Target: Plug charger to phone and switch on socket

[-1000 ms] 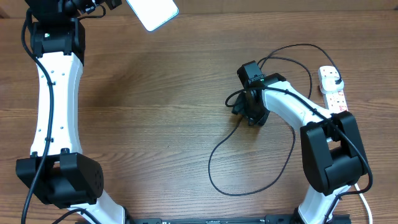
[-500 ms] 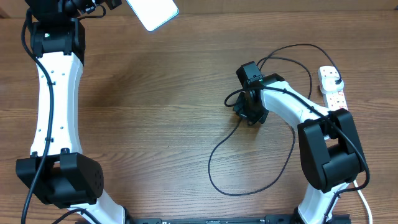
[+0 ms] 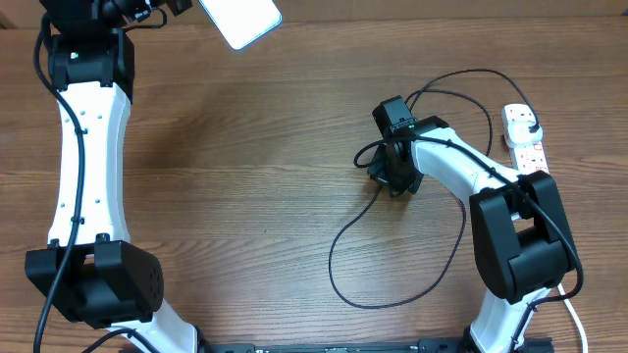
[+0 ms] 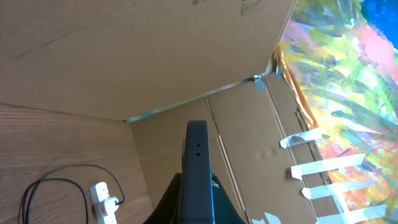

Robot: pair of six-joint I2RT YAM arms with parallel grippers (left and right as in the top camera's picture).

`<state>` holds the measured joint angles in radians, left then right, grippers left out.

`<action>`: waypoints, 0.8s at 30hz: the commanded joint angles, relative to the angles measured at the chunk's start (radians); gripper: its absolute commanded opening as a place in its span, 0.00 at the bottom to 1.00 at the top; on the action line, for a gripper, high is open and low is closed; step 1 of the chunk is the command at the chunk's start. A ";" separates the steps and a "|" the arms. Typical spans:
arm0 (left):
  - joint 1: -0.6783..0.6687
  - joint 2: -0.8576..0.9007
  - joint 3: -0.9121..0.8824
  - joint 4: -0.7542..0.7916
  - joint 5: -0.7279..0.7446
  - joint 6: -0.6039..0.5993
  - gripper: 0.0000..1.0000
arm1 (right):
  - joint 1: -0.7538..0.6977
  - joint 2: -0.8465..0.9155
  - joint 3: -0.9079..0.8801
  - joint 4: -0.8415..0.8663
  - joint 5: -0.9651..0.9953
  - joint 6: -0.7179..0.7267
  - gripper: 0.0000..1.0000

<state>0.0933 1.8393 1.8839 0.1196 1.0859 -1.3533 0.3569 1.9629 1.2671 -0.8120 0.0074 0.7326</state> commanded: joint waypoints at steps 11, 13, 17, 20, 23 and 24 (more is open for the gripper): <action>-0.004 -0.008 0.013 0.007 0.016 0.019 0.04 | -0.022 0.014 0.004 0.000 -0.010 -0.001 0.04; -0.004 -0.008 0.013 0.007 0.016 0.018 0.04 | -0.021 0.014 0.004 -0.002 -0.014 -0.002 0.04; -0.004 -0.008 0.013 0.007 0.017 0.018 0.04 | -0.022 0.014 0.005 0.032 -0.130 -0.121 0.04; -0.004 -0.008 0.013 0.007 0.014 0.018 0.04 | -0.034 0.014 0.015 0.079 -0.387 -0.241 0.04; -0.004 -0.008 0.013 0.007 0.014 0.017 0.04 | -0.060 0.014 0.016 0.254 -1.027 -0.455 0.04; -0.004 -0.008 0.013 0.008 0.015 0.014 0.04 | -0.065 0.014 0.016 0.294 -1.140 -0.472 0.04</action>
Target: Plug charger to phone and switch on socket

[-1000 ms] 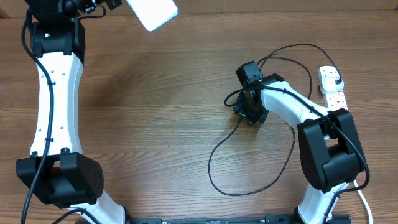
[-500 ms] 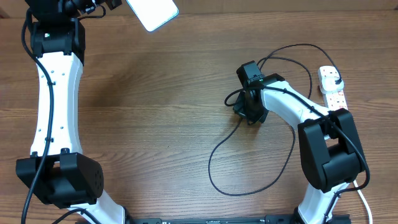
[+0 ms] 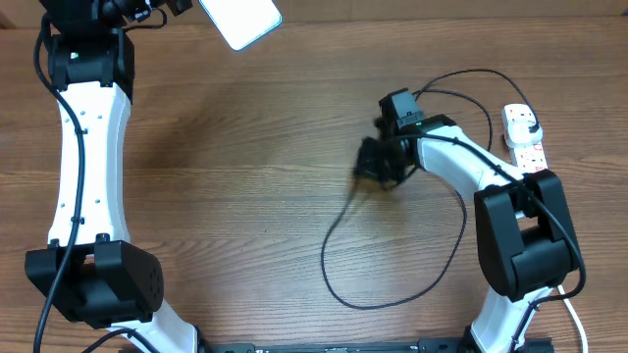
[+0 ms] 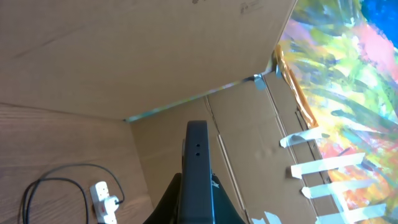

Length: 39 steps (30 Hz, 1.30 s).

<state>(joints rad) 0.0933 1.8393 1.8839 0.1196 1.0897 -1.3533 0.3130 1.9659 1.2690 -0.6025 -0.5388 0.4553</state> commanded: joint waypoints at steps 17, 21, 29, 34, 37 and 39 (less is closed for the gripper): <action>-0.002 -0.008 0.013 0.008 0.080 0.016 0.04 | -0.027 -0.023 0.035 0.513 -1.030 0.038 0.04; -0.002 -0.008 0.013 0.008 0.079 0.019 0.04 | -0.027 -0.049 0.037 0.713 -1.030 0.264 0.04; -0.003 -0.008 0.013 0.008 0.044 0.018 0.04 | -0.027 -0.064 0.037 1.506 -0.968 1.030 0.04; -0.003 -0.008 0.013 0.008 0.033 0.017 0.04 | -0.027 -0.064 0.037 1.884 -0.913 1.371 0.04; -0.009 -0.008 0.013 0.008 0.026 0.014 0.05 | -0.027 -0.064 0.037 1.956 -0.884 1.482 0.04; -0.016 -0.008 0.013 0.008 0.019 0.015 0.05 | -0.026 -0.064 0.037 1.977 -0.845 1.548 0.04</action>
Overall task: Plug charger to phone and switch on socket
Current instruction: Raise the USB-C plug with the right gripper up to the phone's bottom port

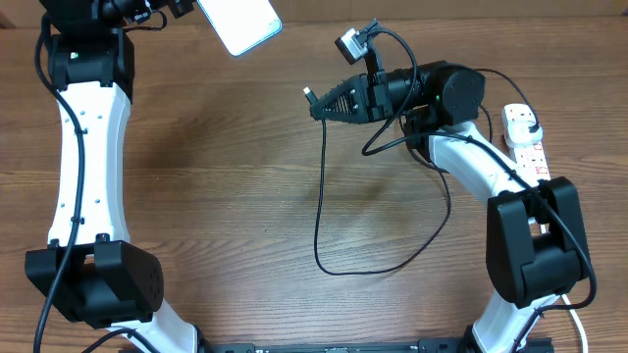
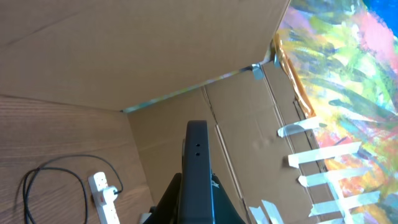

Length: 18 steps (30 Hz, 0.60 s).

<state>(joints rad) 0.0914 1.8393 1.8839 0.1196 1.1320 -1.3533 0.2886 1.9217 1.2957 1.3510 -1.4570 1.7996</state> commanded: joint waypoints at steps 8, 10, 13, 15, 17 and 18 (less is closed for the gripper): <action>-0.049 -0.008 0.013 0.008 -0.066 0.015 0.05 | 0.025 -0.020 0.010 0.175 0.174 0.362 0.04; -0.058 -0.008 0.013 0.008 -0.066 0.015 0.05 | 0.040 -0.020 0.010 0.186 0.194 0.362 0.04; -0.061 -0.008 0.013 0.008 -0.066 0.015 0.04 | 0.053 -0.020 0.011 0.193 0.212 0.362 0.04; -0.060 -0.008 0.013 0.008 -0.066 0.015 0.04 | 0.059 -0.020 0.011 0.194 0.221 0.362 0.04; -0.061 -0.008 0.013 0.008 -0.065 0.016 0.04 | 0.063 -0.020 0.011 0.201 0.231 0.362 0.04; -0.062 -0.008 0.013 0.008 -0.064 0.017 0.04 | 0.064 -0.020 0.011 0.207 0.239 0.362 0.04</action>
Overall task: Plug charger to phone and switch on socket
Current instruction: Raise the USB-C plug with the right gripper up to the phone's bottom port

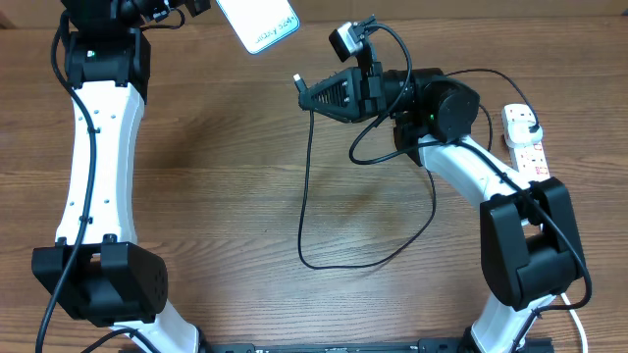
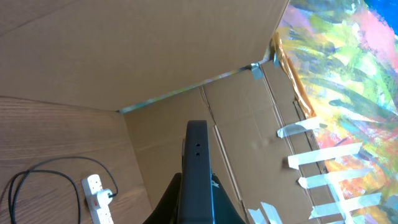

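Note:
My left gripper (image 1: 208, 6) is shut on the white phone (image 1: 257, 22), held in the air at the top edge of the overhead view. In the left wrist view the phone (image 2: 198, 163) shows edge-on, dark, between the fingers (image 2: 168, 202) of the left gripper (image 2: 198, 202). My right gripper (image 1: 316, 96) is raised and shut on the end of the black charger cable (image 1: 306, 186). Its connector (image 1: 297, 80) points left, a short gap right of and below the phone. The white power strip (image 1: 523, 137) lies at the right edge, a white plug in it.
The cable hangs from the right gripper and loops over the wooden table (image 1: 216, 196) back toward the strip. The power strip (image 2: 96, 198) also shows in the left wrist view, below a cardboard wall (image 2: 143, 56) with taped seams and a painted sheet behind.
The phone has shifted a little right, closer to the connector. My right gripper with the cable end has moved slightly left and up. The hanging loop has moved left.
My left gripper held the phone aloft at the top throughout. The right gripper was first low on the table at the cable near the middle right, then slightly left of there. Later it was raised with the connector pointing left, and now sits closer to the phone.

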Robot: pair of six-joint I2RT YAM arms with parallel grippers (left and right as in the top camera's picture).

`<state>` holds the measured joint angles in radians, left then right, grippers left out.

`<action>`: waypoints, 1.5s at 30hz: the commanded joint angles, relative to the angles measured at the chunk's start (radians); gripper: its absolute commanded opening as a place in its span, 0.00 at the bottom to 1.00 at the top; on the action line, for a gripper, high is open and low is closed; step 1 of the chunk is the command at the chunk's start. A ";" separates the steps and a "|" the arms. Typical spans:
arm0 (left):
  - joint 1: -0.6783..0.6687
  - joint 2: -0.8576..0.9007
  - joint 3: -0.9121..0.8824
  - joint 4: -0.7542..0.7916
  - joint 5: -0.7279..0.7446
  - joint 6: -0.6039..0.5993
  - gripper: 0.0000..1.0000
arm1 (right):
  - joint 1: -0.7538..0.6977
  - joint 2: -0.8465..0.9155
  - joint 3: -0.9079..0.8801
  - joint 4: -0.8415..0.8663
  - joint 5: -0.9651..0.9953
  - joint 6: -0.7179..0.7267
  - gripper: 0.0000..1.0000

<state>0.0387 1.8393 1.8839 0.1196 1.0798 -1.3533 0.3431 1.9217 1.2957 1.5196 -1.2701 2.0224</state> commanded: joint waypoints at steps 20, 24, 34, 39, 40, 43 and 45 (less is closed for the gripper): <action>-0.040 -0.008 0.013 -0.092 -0.008 0.118 0.04 | 0.010 -0.022 0.016 0.063 0.129 0.139 0.04; -0.040 -0.008 0.013 -0.105 -0.011 0.127 0.05 | 0.010 -0.022 0.016 0.063 0.129 0.139 0.04; -0.046 -0.008 0.013 -0.113 -0.014 0.127 0.04 | 0.010 -0.022 0.016 0.062 0.163 0.139 0.04; -0.058 -0.008 0.013 -0.113 -0.018 0.127 0.04 | 0.010 -0.022 0.016 0.062 0.170 0.139 0.04; -0.059 -0.008 0.013 -0.113 -0.021 0.127 0.05 | 0.010 -0.022 0.016 0.062 0.171 0.139 0.04; -0.060 -0.008 0.013 -0.113 -0.021 0.127 0.05 | 0.010 -0.022 0.016 0.062 0.171 0.139 0.04; -0.061 -0.008 0.013 -0.115 -0.021 0.127 0.04 | 0.010 -0.022 0.016 0.061 0.171 0.139 0.04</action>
<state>-0.0139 1.8393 1.8839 -0.0013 1.0683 -1.2453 0.3492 1.9217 1.2957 1.5284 -1.1248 2.0228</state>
